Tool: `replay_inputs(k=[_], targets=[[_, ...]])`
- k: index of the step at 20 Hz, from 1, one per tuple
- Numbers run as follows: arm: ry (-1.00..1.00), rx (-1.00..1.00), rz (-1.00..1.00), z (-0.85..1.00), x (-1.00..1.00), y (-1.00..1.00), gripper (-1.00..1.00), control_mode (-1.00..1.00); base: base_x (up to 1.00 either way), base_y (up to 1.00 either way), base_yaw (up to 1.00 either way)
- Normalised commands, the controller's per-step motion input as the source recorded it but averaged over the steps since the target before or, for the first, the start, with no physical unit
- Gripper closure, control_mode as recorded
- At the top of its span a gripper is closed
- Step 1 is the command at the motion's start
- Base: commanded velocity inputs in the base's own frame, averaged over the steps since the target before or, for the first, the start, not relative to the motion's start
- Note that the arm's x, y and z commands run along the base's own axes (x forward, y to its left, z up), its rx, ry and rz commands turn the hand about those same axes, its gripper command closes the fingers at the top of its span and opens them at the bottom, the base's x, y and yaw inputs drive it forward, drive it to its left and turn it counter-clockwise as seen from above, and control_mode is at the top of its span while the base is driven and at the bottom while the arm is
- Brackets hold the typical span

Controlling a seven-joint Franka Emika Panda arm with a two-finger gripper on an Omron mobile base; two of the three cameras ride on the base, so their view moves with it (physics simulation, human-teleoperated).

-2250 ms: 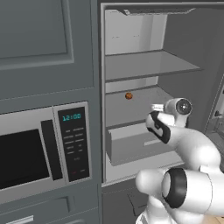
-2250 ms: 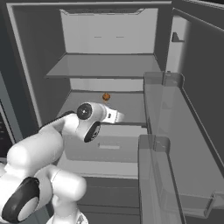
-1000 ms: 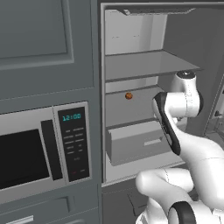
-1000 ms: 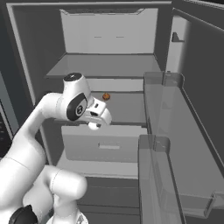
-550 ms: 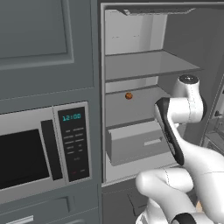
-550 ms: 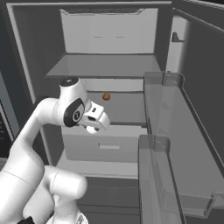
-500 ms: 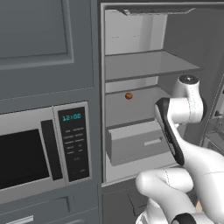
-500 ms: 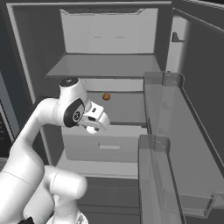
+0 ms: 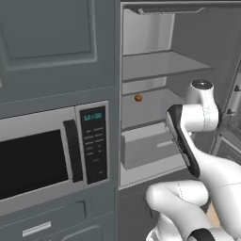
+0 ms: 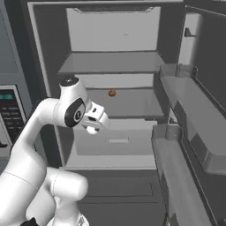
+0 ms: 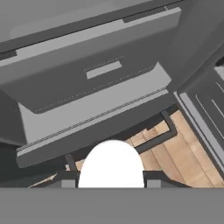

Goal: Pick the egg and butter from the fridge and place them by the bowl for mixing.

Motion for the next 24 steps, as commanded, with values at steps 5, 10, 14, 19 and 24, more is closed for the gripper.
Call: replay_inputs(k=[5,10,14,19,24], targets=[[0.00,0.00,0.00,0.00,0.00,0.00,1.00,1.00,-0.18,0.50,-0.45],[0.00,0.00,0.00,0.00,0.00,0.00,1.00,1.00,-0.24,0.11,-0.66],[0.00,0.00,0.00,0.00,0.00,0.00,1.00,1.00,-0.41,0.00,-0.70],[0.00,0.00,0.00,0.00,0.00,0.00,1.00,1.00,-0.55,-0.07,-0.74],[0.00,0.00,0.00,0.00,0.00,0.00,1.00,1.00,-0.45,-0.25,-0.68]])
